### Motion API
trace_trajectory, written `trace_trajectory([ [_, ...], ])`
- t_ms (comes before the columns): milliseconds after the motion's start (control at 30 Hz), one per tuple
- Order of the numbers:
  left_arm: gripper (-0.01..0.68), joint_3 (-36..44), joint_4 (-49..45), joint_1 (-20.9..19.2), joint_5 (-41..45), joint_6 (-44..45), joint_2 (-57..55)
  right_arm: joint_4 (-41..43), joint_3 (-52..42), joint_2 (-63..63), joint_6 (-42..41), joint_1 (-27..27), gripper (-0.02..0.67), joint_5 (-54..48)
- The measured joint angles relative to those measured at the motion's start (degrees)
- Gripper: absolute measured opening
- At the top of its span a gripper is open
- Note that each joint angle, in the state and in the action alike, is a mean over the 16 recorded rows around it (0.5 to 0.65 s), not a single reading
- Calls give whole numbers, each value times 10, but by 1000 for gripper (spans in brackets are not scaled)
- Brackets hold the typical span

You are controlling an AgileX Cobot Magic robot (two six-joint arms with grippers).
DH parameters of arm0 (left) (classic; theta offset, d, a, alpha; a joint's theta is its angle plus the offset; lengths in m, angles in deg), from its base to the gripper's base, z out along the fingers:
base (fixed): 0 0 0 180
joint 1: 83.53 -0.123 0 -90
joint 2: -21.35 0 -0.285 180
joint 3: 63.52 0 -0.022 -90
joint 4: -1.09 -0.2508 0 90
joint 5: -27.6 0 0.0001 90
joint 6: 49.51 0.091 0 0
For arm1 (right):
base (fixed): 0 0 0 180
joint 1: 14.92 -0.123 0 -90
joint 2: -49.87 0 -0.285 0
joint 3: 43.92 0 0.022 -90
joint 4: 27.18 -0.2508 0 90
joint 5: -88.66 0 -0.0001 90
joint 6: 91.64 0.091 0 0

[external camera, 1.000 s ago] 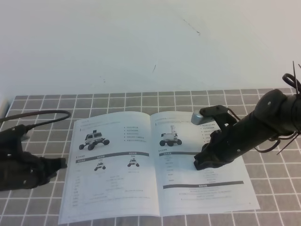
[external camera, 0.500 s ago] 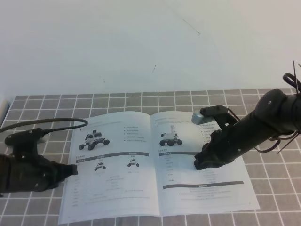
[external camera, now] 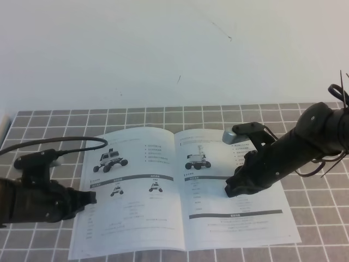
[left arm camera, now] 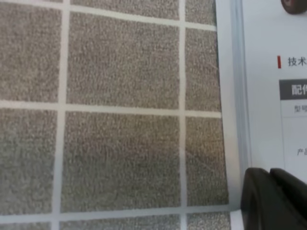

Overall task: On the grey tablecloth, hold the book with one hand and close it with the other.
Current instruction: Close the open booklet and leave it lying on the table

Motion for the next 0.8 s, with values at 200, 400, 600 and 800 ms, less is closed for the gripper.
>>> trace_trajectory([
  [200, -3, -1, -7, 0, -3, 1, 15, 0, 0, 0, 0, 0, -3, -1],
  [400, -3, -1, -25, 0, -26, 1, 36, -1, 1, -1, 0, 1, -3, -3],
  [600, -3, -2, -47, 0, -51, 2, 34, -2, 1, -1, 0, 2, -3, -5],
  [800, -3, -4, -58, 0, -56, 3, 6, -2, 1, -1, -2, 2, -3, -5],
])
